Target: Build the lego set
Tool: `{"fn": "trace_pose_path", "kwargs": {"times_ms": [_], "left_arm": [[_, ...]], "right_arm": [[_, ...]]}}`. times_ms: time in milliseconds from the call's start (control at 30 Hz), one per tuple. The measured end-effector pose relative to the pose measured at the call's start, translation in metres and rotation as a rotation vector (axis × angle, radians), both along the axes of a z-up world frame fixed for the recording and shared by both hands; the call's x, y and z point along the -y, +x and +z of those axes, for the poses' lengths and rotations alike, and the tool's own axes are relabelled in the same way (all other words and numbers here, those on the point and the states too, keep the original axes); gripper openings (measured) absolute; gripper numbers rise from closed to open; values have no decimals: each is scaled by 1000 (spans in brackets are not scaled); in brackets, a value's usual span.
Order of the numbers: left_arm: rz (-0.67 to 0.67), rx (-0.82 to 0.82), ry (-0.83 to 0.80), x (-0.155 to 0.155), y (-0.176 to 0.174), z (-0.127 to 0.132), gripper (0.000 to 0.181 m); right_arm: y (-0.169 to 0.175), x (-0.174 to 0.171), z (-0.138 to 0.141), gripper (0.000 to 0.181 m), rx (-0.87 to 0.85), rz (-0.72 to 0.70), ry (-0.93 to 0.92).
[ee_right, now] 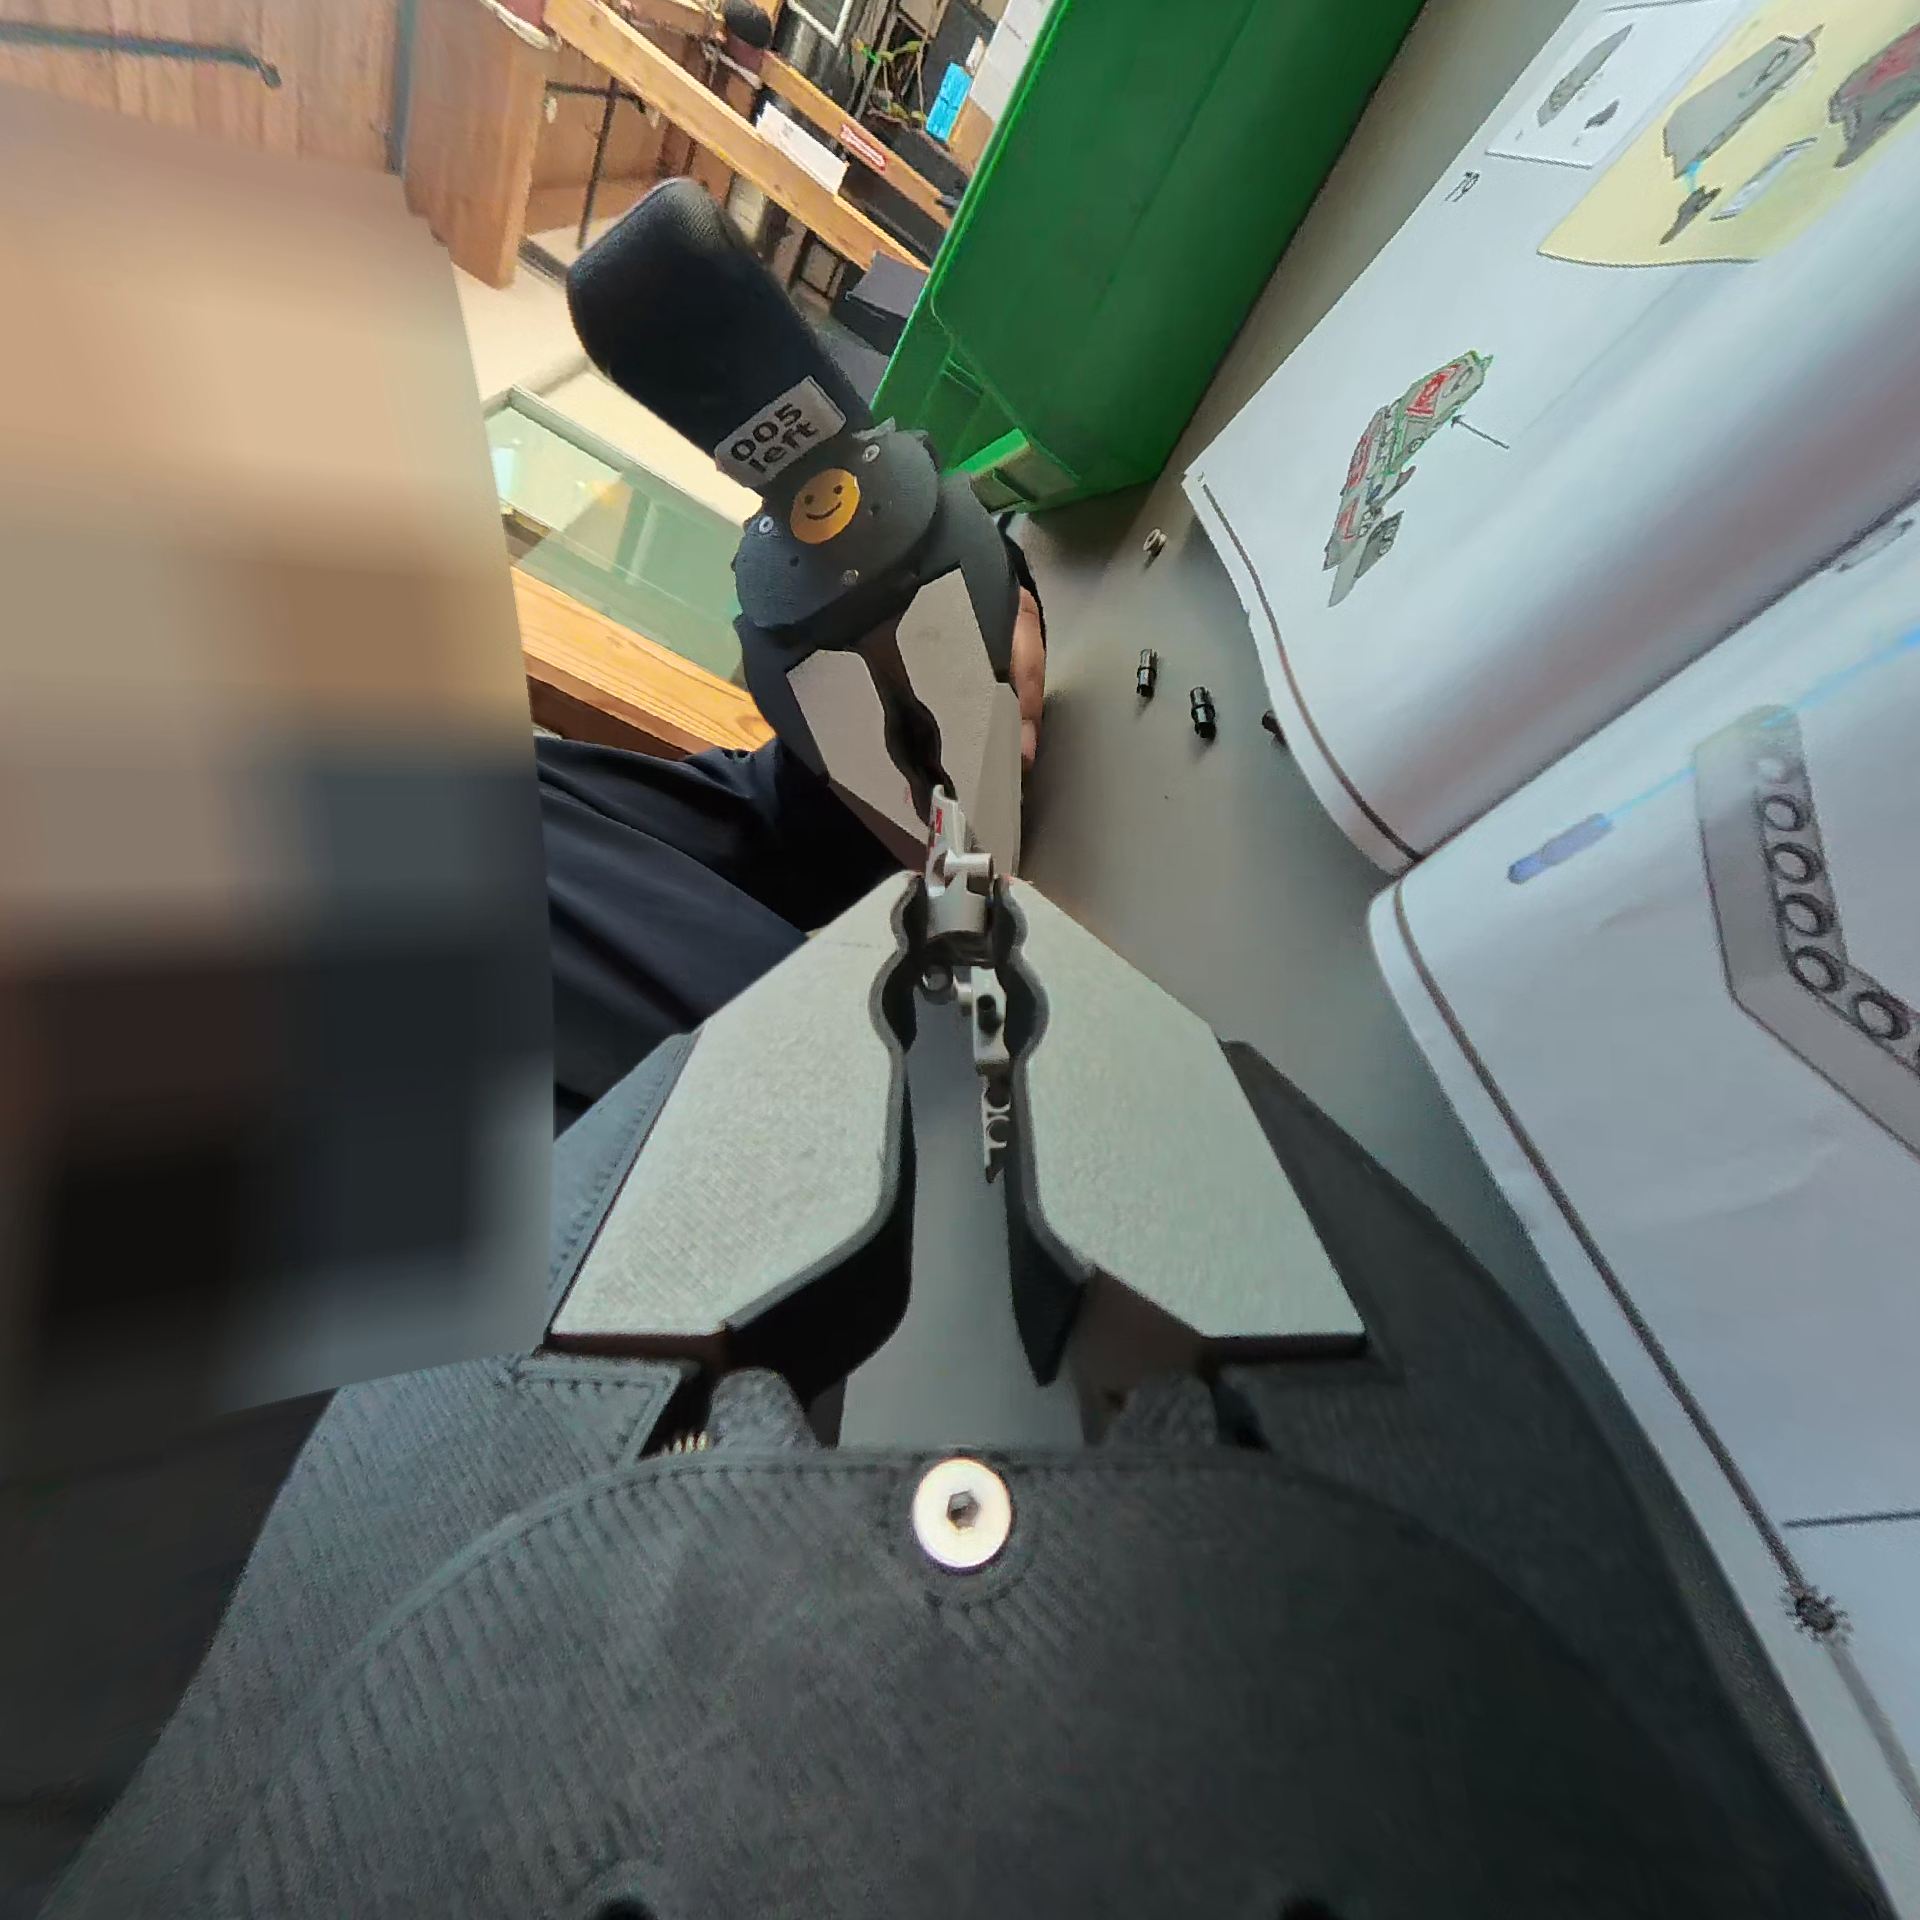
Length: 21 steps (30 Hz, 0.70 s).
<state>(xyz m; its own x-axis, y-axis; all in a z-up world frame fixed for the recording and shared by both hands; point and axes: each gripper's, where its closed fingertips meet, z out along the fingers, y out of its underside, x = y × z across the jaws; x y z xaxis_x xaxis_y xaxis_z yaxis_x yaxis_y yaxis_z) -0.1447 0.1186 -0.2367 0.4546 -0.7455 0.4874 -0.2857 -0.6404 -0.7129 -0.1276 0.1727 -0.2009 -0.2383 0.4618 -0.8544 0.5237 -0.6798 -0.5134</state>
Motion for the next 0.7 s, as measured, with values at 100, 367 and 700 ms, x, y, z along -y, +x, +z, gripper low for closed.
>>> {"fn": "trace_pose_path", "kwargs": {"times_ms": [100, 367, 700], "left_arm": [[2, 3, -3, 0, 0, 0, 0], [5, -3, 6, -1, -1, 0, 0], [16, -20, 16, -2, -3, -1, 4]], "right_arm": [[-1, 2, -1, 8, 0, 2, 65], [-3, 5, -2, 8, -15, 10, 159], [-4, 7, -2, 8, -22, 15, 184]]}}
